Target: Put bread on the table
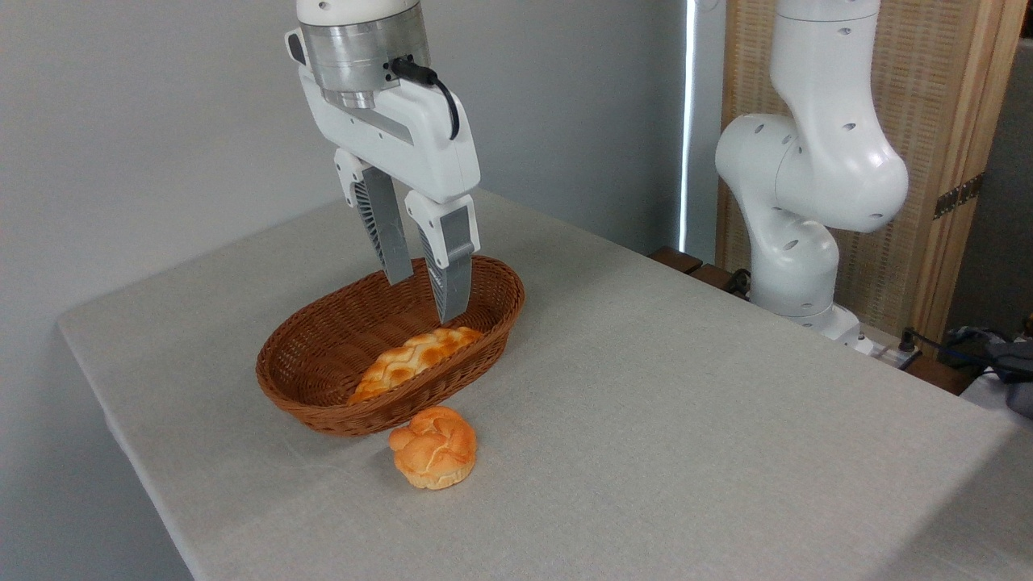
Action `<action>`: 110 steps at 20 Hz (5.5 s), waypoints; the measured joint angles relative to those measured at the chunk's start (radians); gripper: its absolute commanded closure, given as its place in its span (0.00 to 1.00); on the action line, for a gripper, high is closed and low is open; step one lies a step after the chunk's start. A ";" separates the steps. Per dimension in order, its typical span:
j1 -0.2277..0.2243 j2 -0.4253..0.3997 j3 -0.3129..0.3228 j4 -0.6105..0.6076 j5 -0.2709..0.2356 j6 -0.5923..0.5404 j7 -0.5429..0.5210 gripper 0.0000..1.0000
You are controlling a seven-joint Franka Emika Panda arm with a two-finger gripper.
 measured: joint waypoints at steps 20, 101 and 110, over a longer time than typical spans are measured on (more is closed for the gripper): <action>-0.160 0.004 -0.034 -0.194 -0.001 0.175 0.000 0.00; -0.244 0.040 -0.020 -0.325 0.003 0.343 -0.011 0.60; -0.242 0.002 0.016 -0.300 0.003 0.270 -0.045 0.59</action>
